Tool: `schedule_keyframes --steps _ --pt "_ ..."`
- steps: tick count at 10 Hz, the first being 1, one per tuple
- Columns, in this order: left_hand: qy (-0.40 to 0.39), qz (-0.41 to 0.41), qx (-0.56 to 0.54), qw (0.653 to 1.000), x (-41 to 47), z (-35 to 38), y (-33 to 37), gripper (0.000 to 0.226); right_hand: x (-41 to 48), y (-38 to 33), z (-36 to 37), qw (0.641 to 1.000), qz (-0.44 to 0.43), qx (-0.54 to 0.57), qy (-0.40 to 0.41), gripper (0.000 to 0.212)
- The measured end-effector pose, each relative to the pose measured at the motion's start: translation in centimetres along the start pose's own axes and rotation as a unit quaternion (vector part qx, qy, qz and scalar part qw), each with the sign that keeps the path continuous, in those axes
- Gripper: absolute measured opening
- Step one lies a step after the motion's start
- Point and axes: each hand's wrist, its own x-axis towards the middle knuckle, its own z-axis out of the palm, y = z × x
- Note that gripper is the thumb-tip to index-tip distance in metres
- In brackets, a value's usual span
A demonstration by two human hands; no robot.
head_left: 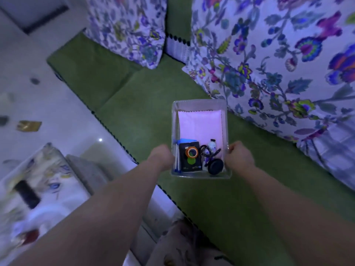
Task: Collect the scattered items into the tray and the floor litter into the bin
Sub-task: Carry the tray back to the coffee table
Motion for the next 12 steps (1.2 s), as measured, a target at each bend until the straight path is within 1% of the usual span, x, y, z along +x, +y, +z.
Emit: schedule_keyframes --steps 1,2,3,4,5,6,7,8,9,10,11,12 --pt "0.019 -0.025 -0.042 0.999 -2.1 -1.6 -2.7 0.020 -1.3 -3.0 0.0 0.998 -0.052 -0.028 -0.015 0.019" --pt "0.038 -0.035 -0.048 0.997 -4.3 -3.2 -5.8 0.015 -2.8 -6.6 0.4 0.993 -0.099 -0.056 -0.030 0.018" --pt "0.052 -0.048 -0.081 0.994 -5.5 -4.5 -9.6 0.024 -4.1 -10.7 1.6 0.986 -0.138 -0.080 -0.043 0.021" --pt "0.076 -0.080 -0.137 0.984 -6.7 -6.0 -14.2 0.022 -5.6 -15.5 3.9 0.975 -0.187 -0.104 -0.064 0.020" --pt "0.109 -0.128 -0.217 0.962 -7.4 -6.8 -18.8 0.020 -7.2 -20.0 6.6 0.962 -0.224 -0.127 -0.089 0.019" --pt "0.115 -0.171 -0.275 0.939 -7.7 -7.5 -23.3 0.029 -8.5 -24.1 9.7 0.944 -0.263 -0.166 -0.113 0.017" --pt "0.130 -0.201 -0.310 0.920 -7.2 -7.8 -27.5 0.030 -9.7 -27.7 12.7 0.926 -0.295 -0.193 -0.135 0.013" --pt "0.128 -0.216 -0.295 0.922 -8.8 -8.5 -31.0 0.029 -10.8 -30.8 15.9 0.913 -0.316 -0.205 -0.158 0.012" --pt "0.130 -0.250 -0.314 0.907 -9.3 -7.6 -33.9 0.028 -11.8 -33.6 19.4 0.890 -0.343 -0.241 -0.182 0.009" --pt "0.133 -0.297 -0.338 0.883 -9.9 -6.7 -37.0 0.028 -13.2 -36.1 22.4 0.863 -0.369 -0.276 -0.205 0.012" --pt "0.133 -0.340 -0.390 0.846 -11.2 -5.9 -39.2 0.029 -14.7 -38.4 26.0 0.828 -0.405 -0.307 -0.237 0.013" --pt "0.143 -0.385 -0.414 0.812 -12.5 -5.1 -41.3 0.027 -15.8 -40.5 29.7 0.787 -0.441 -0.346 -0.259 0.009"
